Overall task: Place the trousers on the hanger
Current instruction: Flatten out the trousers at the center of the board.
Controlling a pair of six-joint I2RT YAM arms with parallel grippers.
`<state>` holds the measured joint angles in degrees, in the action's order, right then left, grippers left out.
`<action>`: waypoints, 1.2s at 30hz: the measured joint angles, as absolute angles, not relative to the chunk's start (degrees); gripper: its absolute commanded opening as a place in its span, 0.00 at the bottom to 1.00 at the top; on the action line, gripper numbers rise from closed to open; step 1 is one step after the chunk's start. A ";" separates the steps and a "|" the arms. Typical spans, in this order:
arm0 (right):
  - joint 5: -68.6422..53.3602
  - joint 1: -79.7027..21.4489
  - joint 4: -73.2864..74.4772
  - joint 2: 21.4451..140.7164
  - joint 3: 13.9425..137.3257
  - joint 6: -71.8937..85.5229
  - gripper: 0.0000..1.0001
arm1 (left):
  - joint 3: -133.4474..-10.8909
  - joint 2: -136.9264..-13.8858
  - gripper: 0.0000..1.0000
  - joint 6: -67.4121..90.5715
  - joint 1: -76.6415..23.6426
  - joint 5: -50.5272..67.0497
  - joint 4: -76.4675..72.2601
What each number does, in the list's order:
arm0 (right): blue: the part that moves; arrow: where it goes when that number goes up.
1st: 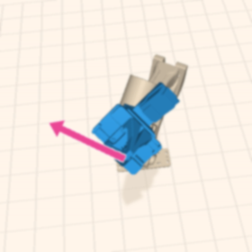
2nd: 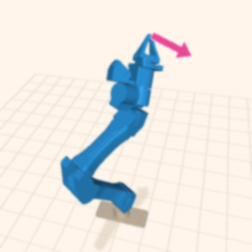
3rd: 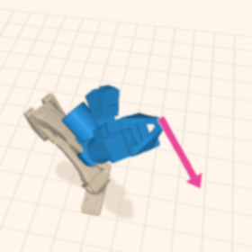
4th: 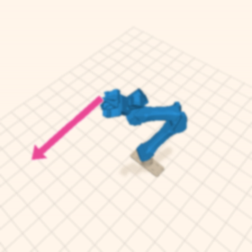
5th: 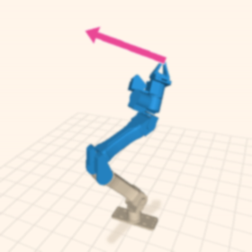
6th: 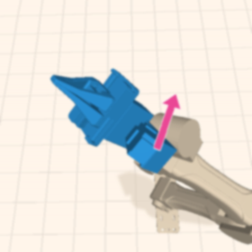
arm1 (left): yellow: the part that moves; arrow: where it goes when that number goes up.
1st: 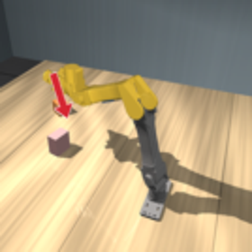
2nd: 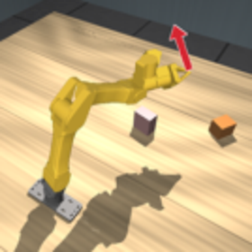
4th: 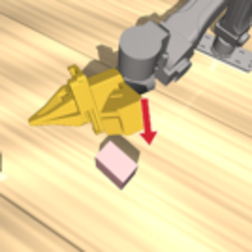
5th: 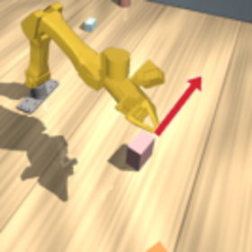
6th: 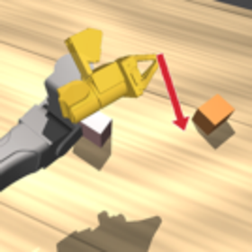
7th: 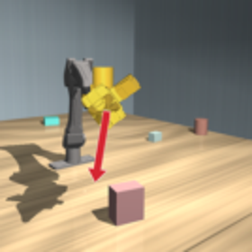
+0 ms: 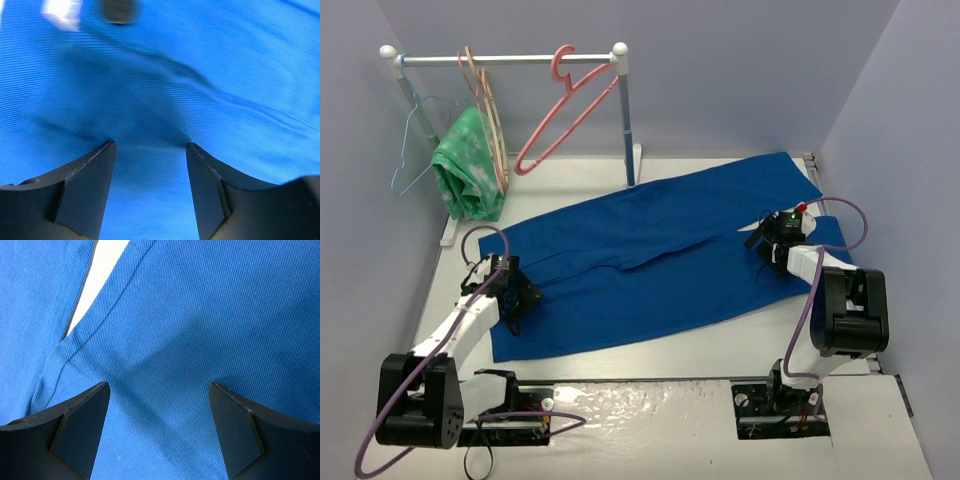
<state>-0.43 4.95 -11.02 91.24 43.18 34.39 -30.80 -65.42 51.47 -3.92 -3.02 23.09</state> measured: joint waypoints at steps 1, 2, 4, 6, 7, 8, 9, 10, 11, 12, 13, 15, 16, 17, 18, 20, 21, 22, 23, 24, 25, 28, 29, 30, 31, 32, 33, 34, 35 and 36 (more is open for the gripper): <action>-0.43 4.93 -11.02 91.23 43.18 34.31 0.78 | -30.76 -64.75 0.56 51.45 -3.33 -3.48 24.13; -0.44 4.78 -10.96 91.09 43.18 34.18 0.78 | -30.78 -64.15 0.56 51.33 -3.29 -3.44 24.69; 0.40 4.13 -10.18 90.38 43.20 33.53 0.79 | -30.95 -62.59 0.57 50.63 -3.29 -2.74 26.01; 1.77 2.81 -8.31 88.30 43.22 32.61 0.82 | -32.11 -61.22 0.60 49.34 -3.53 -1.96 27.71; 2.90 1.77 -7.41 86.88 43.26 32.09 0.83 | -33.14 -60.62 0.65 48.56 -3.70 -1.56 28.83; 3.95 0.56 -6.56 85.35 43.36 31.65 0.84 | -34.68 -60.10 0.72 47.54 -3.94 -1.29 30.04; 4.95 -0.73 -5.73 83.77 43.48 31.24 0.84 | -36.42 -59.62 0.78 46.42 -4.20 -1.07 31.28; 5.89 -2.18 -4.99 82.16 43.58 30.76 0.84 | -38.11 -59.06 0.85 45.22 -4.49 -0.75 32.29; 6.76 -3.81 -4.34 80.52 43.65 30.20 0.84 | -39.74 -58.41 0.89 43.93 -4.81 -0.33 33.04; 7.42 -5.70 -3.62 78.92 43.68 29.68 0.84 | -41.07 -57.60 0.92 42.76 -5.07 0.14 33.75; 7.92 -7.80 -2.87 77.33 43.68 29.19 0.85 | -42.16 -56.66 0.93 41.68 -5.29 0.64 34.43; 8.20 -12.61 -1.78 75.24 43.66 28.31 0.84 | -42.74 -54.80 0.93 40.50 -5.75 1.97 35.64; 8.20 -14.94 -1.27 74.52 43.66 28.04 0.84 | -42.63 -53.89 0.93 40.14 -5.98 2.75 36.31; 8.19 -17.69 -0.66 74.00 43.66 27.81 0.84 | -42.05 -52.98 0.93 40.16 -6.39 3.51 36.82; 8.17 -20.42 -0.13 73.70 43.61 27.61 0.84 | -40.96 -52.12 0.93 40.52 -7.11 4.13 37.10; 7.99 -24.91 0.68 73.52 43.41 27.53 0.84 | -38.44 -50.80 0.93 42.12 -9.04 4.78 37.80; 7.53 -26.67 0.92 73.52 43.19 27.56 0.84 | -37.19 -50.46 0.93 43.39 -10.65 4.81 38.34; 7.08 -28.43 1.15 73.52 42.97 27.59 0.84 | -35.93 -50.13 0.93 44.65 -12.26 4.84 38.88; 6.91 -29.86 1.43 73.52 42.78 27.76 0.84 | -35.20 -50.13 0.93 46.23 -14.60 3.64 39.93; 6.80 -31.03 1.61 73.54 42.67 27.92 0.84 | -34.78 -50.32 0.93 47.62 -16.68 2.49 40.83; 6.73 -31.91 1.68 73.58 42.64 28.05 0.84 | -34.73 -50.72 0.93 48.74 -18.38 1.51 41.52; 6.57 -34.29 1.76 73.76 42.61 28.27 0.84 | -34.72 -52.69 0.93 51.82 -22.03 -1.12 43.31; 6.48 -34.89 1.70 73.87 42.61 28.27 0.84 | -34.74 -53.73 0.93 52.81 -22.60 -1.78 43.79; 6.28 -35.27 1.51 73.98 42.61 28.27 0.84 | -34.74 -54.93 0.93 53.79 -22.91 -2.25 44.26; 6.02 -35.53 1.24 74.07 42.61 28.26 0.84 | -34.74 -56.19 0.93 54.75 -23.17 -2.64 44.75; 5.77 -35.77 0.97 74.15 42.61 28.25 0.84 | -34.74 -57.39 0.93 55.74 -23.42 -3.01 45.24; 5.55 -35.81 0.64 74.16 42.60 28.25 0.84 | -34.71 -57.83 0.93 57.19 -23.75 -3.05 45.72; 5.31 -35.83 0.26 74.17 42.55 28.25 0.84 | -34.57 -57.93 0.93 58.63 -24.01 -3.06 46.16; 5.03 -35.83 -0.19 74.16 42.45 28.25 0.84 | -34.28 -57.57 0.93 60.04 -24.17 -3.04 46.55; 4.73 -35.83 -0.65 74.14 42.32 28.25 0.84 | -33.96 -57.19 0.93 61.46 -24.33 -3.03 46.96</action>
<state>4.73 -35.83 -0.65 74.14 42.32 28.25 -33.96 -57.19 61.46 -24.33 -3.03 46.96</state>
